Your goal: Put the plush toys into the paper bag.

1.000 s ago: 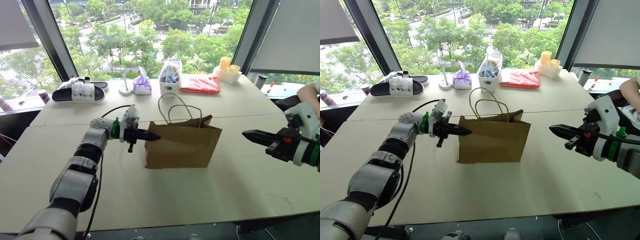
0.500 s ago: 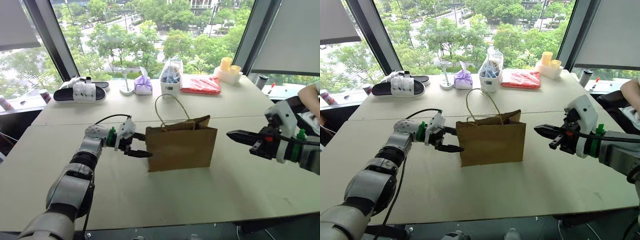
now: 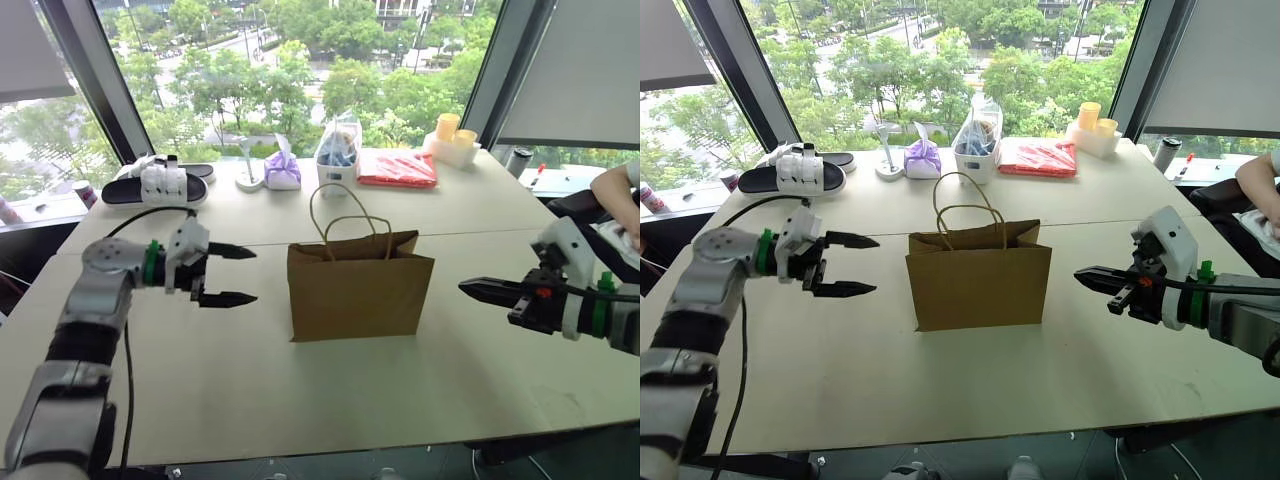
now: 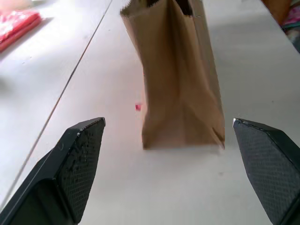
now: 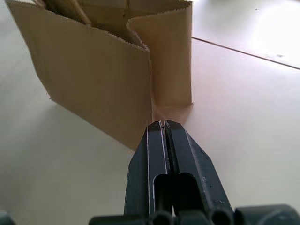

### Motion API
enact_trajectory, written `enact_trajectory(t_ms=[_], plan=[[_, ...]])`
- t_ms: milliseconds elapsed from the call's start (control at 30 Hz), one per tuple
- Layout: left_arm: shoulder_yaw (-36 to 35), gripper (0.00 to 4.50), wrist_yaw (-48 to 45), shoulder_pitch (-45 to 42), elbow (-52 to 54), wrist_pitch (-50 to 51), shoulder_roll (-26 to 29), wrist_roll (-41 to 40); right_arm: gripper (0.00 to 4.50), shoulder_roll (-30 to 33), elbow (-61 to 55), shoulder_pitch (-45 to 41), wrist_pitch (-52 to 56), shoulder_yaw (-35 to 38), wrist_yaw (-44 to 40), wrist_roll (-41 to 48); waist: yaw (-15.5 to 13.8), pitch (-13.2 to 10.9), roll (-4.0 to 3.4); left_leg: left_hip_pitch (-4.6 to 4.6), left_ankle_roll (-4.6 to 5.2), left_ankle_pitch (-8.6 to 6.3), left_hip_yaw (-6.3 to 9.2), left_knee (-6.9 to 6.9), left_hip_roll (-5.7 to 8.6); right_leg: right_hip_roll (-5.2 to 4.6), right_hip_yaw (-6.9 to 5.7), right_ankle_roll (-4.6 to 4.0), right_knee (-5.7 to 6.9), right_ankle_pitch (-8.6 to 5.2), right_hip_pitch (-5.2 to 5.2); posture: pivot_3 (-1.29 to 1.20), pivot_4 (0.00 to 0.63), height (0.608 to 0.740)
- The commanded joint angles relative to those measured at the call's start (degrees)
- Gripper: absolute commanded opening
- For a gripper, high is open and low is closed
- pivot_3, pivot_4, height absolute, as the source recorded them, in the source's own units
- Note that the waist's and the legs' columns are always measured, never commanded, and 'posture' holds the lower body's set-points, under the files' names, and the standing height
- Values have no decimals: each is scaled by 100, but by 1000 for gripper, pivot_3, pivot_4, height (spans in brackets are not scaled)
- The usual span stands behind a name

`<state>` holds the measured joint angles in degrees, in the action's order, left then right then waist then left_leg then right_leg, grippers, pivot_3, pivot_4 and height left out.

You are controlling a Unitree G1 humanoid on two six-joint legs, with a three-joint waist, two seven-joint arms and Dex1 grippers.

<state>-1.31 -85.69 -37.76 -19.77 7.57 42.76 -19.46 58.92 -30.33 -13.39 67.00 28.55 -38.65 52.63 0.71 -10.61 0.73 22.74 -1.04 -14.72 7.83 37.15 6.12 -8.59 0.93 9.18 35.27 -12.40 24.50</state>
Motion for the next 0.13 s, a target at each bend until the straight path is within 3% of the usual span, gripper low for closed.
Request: enact_trajectory(t_ms=[33, 133], plan=[[-377, 4465, 373, 508, 1320, 878, 348, -456, 0, 129, -91, -148, -229, -26, -146, 59, -18, 0, 1, 0, 0, 0, 0, 1, 0, 0, 0, 0, -1, 0, -2, 0, 150, 740], [-614, 4465, 730, 896, 2054, 1667, 489, -895, 0, 168, -53, -266, -329, -265, -275, 54, -26, -1, 1, 0, 0, 0, 3, 1, 0, 0, -1, 0, -4, 0, -6, 0, 150, 740]])
